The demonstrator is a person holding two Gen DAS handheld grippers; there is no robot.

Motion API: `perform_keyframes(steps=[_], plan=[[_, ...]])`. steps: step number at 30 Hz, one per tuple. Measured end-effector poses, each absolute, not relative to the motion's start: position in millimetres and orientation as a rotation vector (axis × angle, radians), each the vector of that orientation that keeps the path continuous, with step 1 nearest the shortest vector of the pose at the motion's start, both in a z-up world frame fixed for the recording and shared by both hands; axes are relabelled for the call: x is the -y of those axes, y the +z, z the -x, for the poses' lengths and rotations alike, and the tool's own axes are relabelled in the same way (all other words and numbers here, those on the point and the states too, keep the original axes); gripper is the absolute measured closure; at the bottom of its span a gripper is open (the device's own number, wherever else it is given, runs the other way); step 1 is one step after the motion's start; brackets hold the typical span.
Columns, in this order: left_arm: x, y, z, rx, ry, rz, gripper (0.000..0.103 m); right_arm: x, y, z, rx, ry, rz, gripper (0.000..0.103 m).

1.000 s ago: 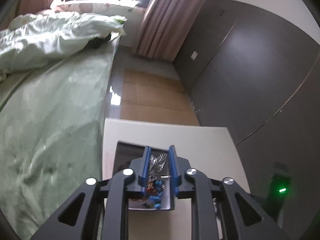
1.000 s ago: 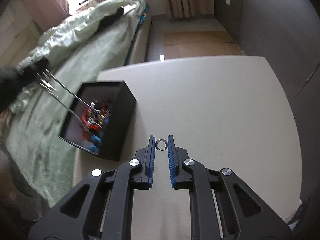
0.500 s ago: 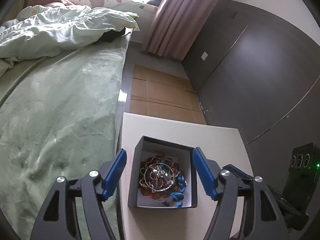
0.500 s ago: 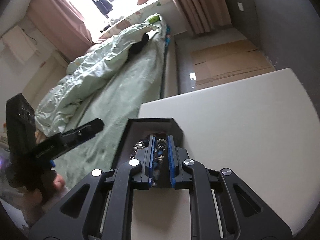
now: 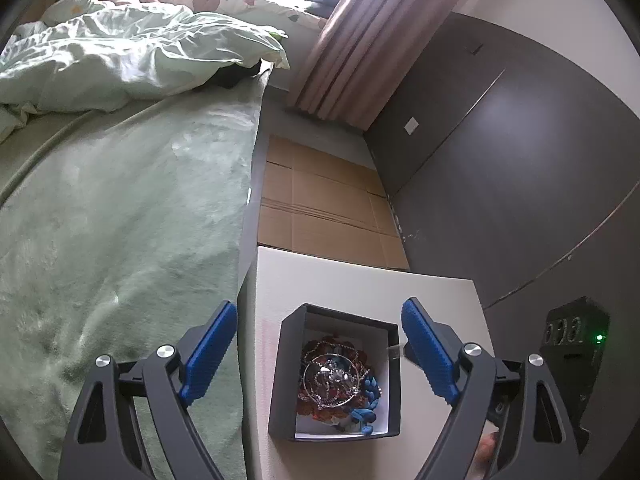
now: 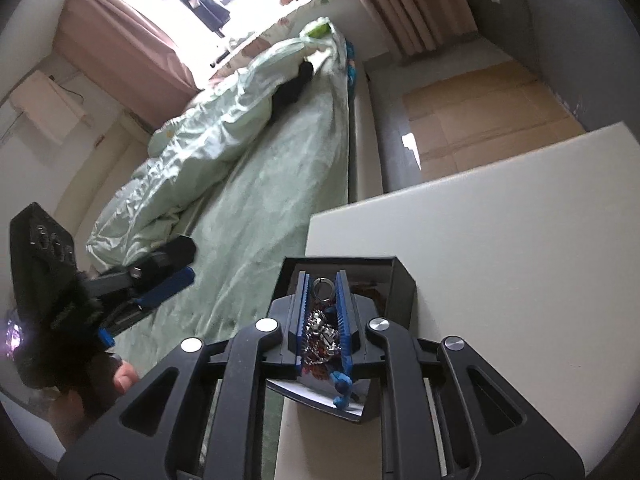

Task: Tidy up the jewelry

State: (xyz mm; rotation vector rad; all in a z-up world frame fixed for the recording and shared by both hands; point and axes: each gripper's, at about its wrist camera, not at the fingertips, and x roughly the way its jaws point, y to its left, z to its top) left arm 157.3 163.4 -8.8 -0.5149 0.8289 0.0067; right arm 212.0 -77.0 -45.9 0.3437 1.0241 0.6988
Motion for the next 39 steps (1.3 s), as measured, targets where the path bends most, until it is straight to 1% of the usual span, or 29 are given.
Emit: perform_keyframes(steps=[2, 3, 5, 7, 12, 24, 25, 26, 27, 30, 39], plan=[[-166, -8, -156, -0.827, 0.010, 0.524, 0.019, 80, -46, -212, -1.020, 0.677, -0.348, 0.029], [-166, -8, -155, -0.825, 0.011, 0.526, 0.019, 83, -45, -210, -0.997, 0.659, -0.349, 0.025], [-166, -6, -152, -0.824, 0.011, 0.526, 0.019, 89, -42, -208, -0.981, 0.643, -0.345, 0.024], [-163, -4, -149, -0.821, 0.012, 0.519, 0.015, 94, -41, -206, -0.983, 0.639, -0.353, 0.024], [-153, -2, -139, -0.818, 0.007, 0.490, 0.009, 108, -39, -198, -0.983, 0.610, -0.333, 0.024], [-117, -2, -109, -0.812, 0.018, 0.398, 0.009, 142, -28, -169, -0.964, 0.566, -0.283, 0.024], [-114, -1, -106, -0.808, 0.020, 0.387, 0.009, 146, -27, -165, -0.959, 0.563, -0.280, 0.021], [-111, -1, -103, -0.803, 0.022, 0.377, 0.009, 151, -26, -161, -0.953, 0.559, -0.279, 0.015], [-107, 0, -99, -0.796, 0.022, 0.365, 0.009, 155, -24, -158, -0.945, 0.554, -0.277, 0.014], [-95, 3, -89, -0.778, 0.015, 0.324, 0.009, 166, -21, -149, -0.929, 0.540, -0.259, 0.013], [-68, 20, -62, -0.695, 0.009, 0.222, 0.008, 190, -9, -123, -0.878, 0.507, -0.196, 0.007]])
